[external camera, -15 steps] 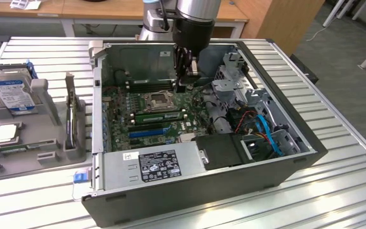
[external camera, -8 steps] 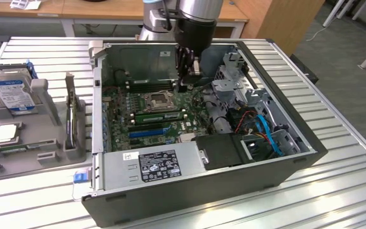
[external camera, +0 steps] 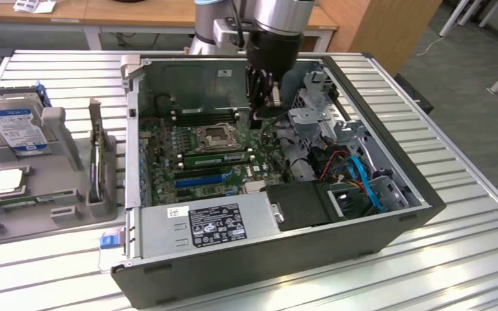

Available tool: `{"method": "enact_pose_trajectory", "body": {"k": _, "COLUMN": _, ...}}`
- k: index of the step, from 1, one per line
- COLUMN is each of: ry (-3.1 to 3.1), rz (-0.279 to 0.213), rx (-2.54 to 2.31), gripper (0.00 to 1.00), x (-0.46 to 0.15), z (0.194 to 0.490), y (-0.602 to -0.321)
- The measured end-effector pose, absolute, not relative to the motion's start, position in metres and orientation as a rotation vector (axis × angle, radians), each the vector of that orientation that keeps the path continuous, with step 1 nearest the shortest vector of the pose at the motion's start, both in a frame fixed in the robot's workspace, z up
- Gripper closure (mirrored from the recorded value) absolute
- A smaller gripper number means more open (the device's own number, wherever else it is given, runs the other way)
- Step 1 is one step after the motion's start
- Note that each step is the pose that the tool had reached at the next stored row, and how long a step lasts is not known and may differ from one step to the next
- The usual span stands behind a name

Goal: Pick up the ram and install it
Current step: 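Press down the ram until it locks into place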

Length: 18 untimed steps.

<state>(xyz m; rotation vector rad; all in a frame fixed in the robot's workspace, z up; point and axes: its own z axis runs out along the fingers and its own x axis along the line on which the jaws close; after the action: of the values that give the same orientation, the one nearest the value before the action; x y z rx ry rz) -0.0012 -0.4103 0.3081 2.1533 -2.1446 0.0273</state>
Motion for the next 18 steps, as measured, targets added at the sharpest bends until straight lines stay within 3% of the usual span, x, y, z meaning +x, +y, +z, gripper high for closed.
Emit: {"method": "enact_pose_trajectory", "body": {"k": 18, "ry": -2.139, "rz": 0.041, "rx": 2.147, "gripper": 0.9, "x": 0.002, "z": 0.283, "y": -0.416}}
